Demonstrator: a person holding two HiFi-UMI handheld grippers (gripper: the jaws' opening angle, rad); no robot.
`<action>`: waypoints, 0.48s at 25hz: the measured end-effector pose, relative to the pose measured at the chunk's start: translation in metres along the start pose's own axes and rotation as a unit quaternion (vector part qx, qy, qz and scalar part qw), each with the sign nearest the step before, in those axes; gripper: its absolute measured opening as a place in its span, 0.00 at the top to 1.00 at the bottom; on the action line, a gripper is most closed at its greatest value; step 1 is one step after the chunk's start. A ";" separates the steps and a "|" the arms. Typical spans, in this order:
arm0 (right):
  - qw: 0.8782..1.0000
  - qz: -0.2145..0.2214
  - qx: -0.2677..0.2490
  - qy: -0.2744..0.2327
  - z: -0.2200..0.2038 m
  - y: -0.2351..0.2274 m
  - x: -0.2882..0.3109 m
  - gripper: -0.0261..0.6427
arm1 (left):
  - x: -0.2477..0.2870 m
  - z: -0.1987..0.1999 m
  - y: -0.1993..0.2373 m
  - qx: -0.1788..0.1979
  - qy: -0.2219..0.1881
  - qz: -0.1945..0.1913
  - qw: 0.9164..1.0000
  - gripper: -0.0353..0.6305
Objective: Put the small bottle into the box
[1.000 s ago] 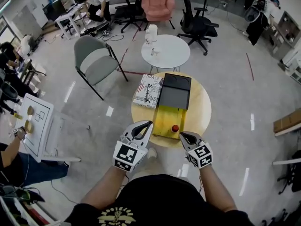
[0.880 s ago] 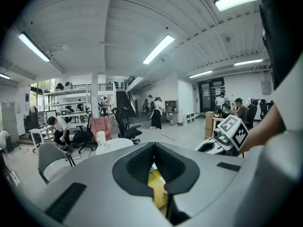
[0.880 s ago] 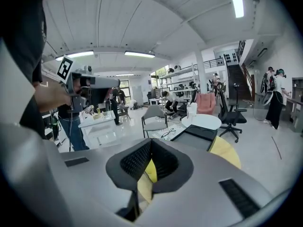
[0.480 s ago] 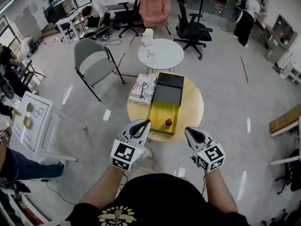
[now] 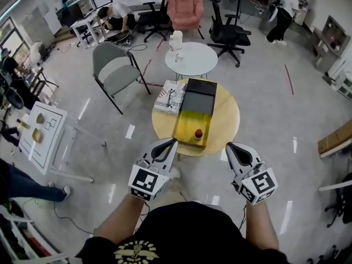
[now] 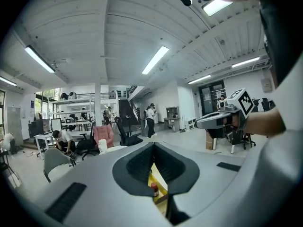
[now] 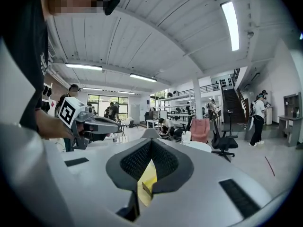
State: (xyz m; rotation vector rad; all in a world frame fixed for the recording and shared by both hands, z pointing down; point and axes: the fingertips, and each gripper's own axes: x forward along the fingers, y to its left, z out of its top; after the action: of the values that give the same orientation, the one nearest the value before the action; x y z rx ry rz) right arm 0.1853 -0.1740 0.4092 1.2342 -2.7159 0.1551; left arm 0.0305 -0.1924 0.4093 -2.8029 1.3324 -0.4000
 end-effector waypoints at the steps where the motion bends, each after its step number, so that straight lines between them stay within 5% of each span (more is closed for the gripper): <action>1: 1.000 0.003 0.004 -0.004 0.001 0.003 -0.003 0.94 | -0.003 -0.002 -0.003 -0.001 0.002 -0.001 1.000 0.92; 12: 0.999 0.010 0.028 -0.012 0.006 0.026 -0.009 0.94 | -0.041 -0.005 0.002 -0.014 0.016 0.014 1.000 0.92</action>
State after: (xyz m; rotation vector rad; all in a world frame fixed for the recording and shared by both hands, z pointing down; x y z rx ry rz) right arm 0.1707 -0.1509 0.4007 1.2311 -2.7636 0.2208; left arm 0.0030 -0.1626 0.4047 -2.8086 1.3910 -0.4299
